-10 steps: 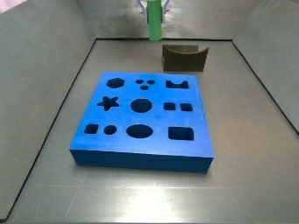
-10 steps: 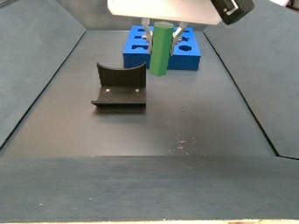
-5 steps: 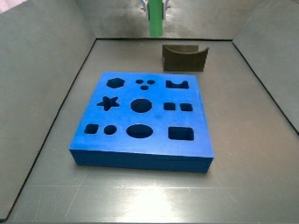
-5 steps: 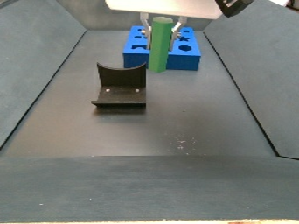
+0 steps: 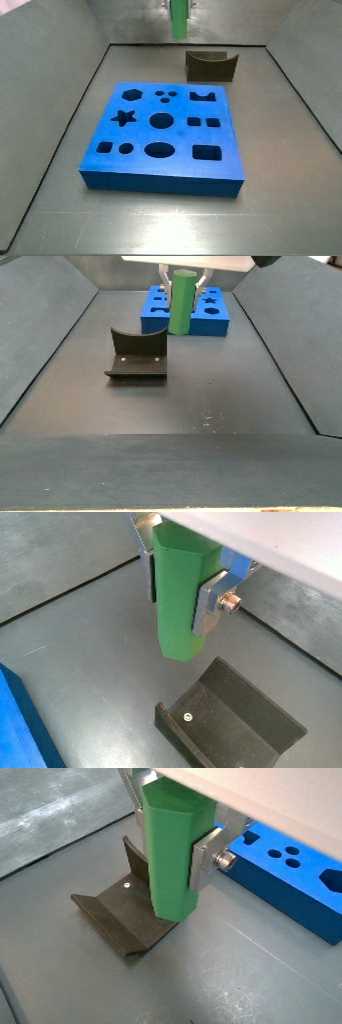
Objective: Pick up the hexagon object. Move up. Move to above the board. Insert the hexagon object.
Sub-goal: Move to above the board.
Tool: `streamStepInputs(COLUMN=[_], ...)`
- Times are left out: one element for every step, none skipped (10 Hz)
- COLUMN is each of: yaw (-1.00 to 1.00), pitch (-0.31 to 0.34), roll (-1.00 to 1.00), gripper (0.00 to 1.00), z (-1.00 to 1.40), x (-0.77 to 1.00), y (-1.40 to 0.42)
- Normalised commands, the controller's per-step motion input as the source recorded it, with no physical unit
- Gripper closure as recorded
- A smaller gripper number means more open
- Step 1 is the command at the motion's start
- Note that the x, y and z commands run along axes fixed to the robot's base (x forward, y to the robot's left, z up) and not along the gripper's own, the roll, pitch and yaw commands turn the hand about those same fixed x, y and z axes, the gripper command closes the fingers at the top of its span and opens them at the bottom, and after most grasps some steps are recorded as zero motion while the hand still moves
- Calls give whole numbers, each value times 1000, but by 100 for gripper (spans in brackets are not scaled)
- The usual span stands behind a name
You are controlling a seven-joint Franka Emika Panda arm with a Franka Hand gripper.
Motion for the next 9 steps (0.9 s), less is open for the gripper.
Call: streamStepInputs(yaw=[-40,-41,-43,-43,-44,-43,-42,-44,-45], pitch=[72,71,65,64,61,55,53,52,55], roll=[-46,-49,-53,-49,-46,-45,-51,-56,-56], gripper=[100,100,100,100,100,100,100,100,100], z=[1000,1000,1000,1000,1000,1000,1000,1000,1000], x=[-61,-61,-63,-65,-68,-71,-72,-75,-77], y=[38,38,40,40,40,41,42,44,43])
